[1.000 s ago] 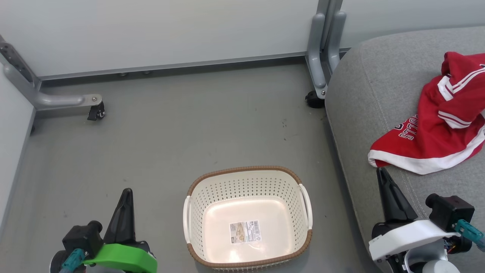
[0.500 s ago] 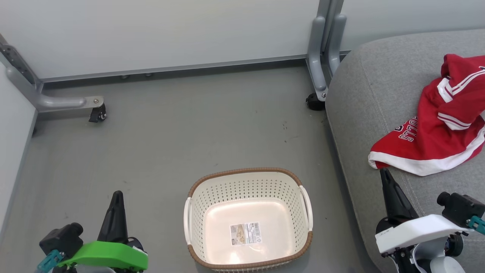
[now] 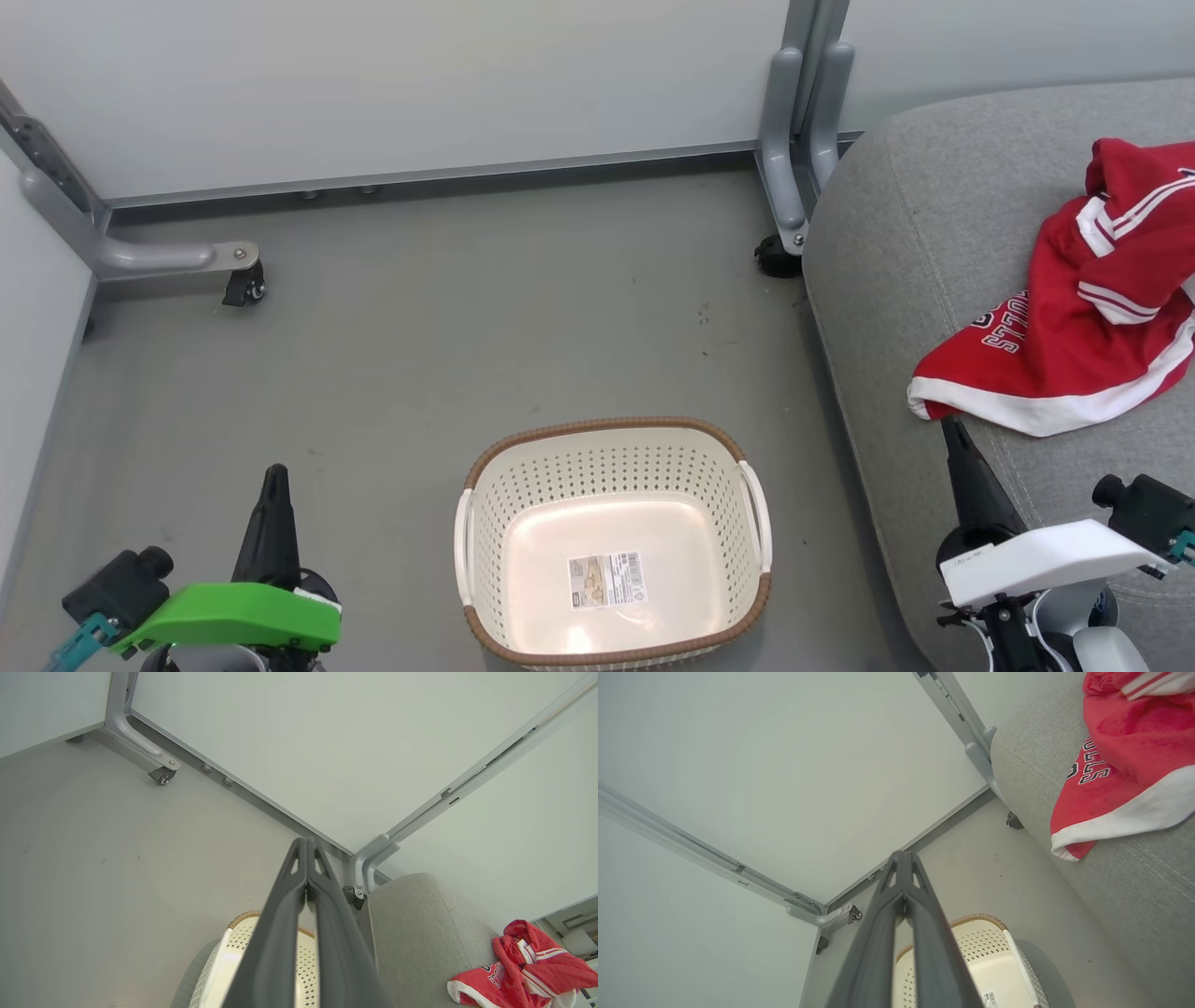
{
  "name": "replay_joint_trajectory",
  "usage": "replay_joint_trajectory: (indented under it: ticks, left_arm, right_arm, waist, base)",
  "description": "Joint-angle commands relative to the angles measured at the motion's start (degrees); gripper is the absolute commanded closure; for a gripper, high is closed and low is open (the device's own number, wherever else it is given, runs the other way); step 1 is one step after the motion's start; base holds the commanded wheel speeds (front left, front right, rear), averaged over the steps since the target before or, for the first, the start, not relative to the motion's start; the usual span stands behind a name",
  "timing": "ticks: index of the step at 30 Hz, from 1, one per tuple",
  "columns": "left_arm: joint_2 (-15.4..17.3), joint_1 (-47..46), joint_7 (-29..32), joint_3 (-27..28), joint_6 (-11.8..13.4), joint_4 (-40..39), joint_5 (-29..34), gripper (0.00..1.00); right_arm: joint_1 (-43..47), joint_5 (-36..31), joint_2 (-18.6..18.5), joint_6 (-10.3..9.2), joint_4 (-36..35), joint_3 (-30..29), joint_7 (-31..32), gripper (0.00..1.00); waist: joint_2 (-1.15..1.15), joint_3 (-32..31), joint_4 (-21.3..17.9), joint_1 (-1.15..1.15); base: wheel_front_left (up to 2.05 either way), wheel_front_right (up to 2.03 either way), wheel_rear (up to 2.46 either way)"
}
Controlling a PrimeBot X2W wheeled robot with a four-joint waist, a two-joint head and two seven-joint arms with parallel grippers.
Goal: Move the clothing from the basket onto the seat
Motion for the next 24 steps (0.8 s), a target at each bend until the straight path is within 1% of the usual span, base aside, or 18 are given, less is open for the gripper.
replay_joint_trajectory:
  ticks: [1,24]
  left_arm:
    - [0.21,-1.60,0.39,0.43,-0.37,-0.59,-2.32,1.00]
    - [0.07,-2.82,4.52,2.19,-0.54,-0.11,-18.06,1.00]
  right_arm:
    - [-1.68,2.25,-0.41,0.02,-0.16,-0.25,0.25,1.00]
    - [-3.51,18.21,-0.75,0.02,3.20,-1.31,2.35,1.00]
  waist:
    - [0.00,-0.06,0.02,0.00]
    - [0.00,-0.89,0.23,0.00]
  base:
    - [0.00,0.00,0.00]
    - [0.00,0.00,0.00]
